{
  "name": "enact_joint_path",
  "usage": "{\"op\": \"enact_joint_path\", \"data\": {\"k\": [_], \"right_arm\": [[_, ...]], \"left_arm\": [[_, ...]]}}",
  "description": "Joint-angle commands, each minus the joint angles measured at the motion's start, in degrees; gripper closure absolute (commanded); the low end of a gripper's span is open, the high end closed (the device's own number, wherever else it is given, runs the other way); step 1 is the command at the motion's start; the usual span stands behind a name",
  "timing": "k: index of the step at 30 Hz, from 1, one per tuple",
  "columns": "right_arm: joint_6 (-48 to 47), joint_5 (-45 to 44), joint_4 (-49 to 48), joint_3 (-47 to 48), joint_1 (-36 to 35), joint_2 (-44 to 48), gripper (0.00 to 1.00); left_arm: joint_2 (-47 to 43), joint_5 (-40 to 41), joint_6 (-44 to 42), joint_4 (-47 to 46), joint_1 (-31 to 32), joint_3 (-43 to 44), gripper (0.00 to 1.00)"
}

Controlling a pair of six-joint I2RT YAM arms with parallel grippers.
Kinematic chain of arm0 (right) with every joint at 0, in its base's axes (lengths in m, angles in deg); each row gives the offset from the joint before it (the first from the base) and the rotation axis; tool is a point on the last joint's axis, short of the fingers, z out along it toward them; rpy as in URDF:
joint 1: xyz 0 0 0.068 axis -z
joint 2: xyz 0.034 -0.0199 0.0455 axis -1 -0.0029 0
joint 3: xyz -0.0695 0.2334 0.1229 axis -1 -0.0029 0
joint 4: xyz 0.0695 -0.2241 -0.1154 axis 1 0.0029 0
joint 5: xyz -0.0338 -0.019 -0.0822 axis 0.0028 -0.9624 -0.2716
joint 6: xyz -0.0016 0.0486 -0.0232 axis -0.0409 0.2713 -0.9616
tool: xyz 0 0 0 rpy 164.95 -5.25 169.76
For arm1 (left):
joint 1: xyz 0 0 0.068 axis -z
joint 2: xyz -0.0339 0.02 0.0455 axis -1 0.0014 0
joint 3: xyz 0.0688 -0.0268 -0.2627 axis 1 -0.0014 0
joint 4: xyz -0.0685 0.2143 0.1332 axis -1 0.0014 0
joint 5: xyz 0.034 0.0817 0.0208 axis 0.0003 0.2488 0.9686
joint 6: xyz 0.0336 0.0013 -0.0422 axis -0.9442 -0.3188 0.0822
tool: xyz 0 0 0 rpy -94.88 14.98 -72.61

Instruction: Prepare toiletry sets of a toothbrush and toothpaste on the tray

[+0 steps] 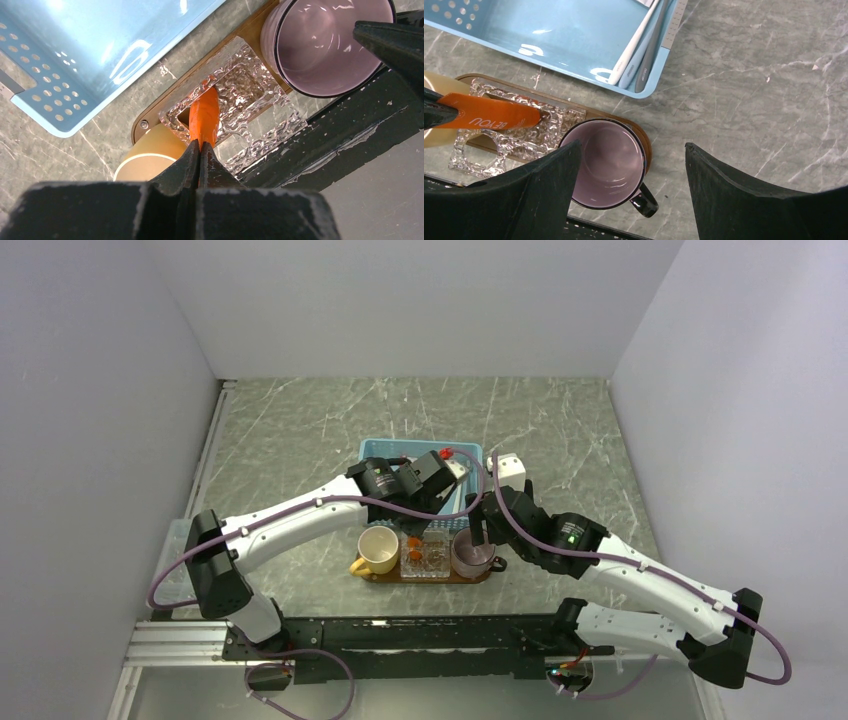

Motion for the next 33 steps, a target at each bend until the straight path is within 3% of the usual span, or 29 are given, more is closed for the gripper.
{"op": "enact_joint_path", "data": {"k": [1, 5, 14, 33], "right_arm": [[0.5, 0.0, -1.3, 0.5, 0.2, -0.1, 0.22], [0.5, 0.1, -1.4, 0.4, 0.1, -0.3, 0.22], [0.6, 0.2, -1.6, 0.4, 0.2, -0.4, 0.22], [0.0, 0.7, -1.9, 2.3, 0.1, -1.4, 0.22]], "left_arm": [[-2.0, 1.0, 0.7, -1.2, -0.2, -0.6, 0.97], [-2.0, 1.5, 0.8, -0.9, -0.2, -0.7, 0.95], [-2.9, 1.8, 1.0, -1.0, -0.1, -0.8, 0.78], [-5.7, 3.4, 0.5, -1.5, -0.2, 1.5, 0.53]]}}
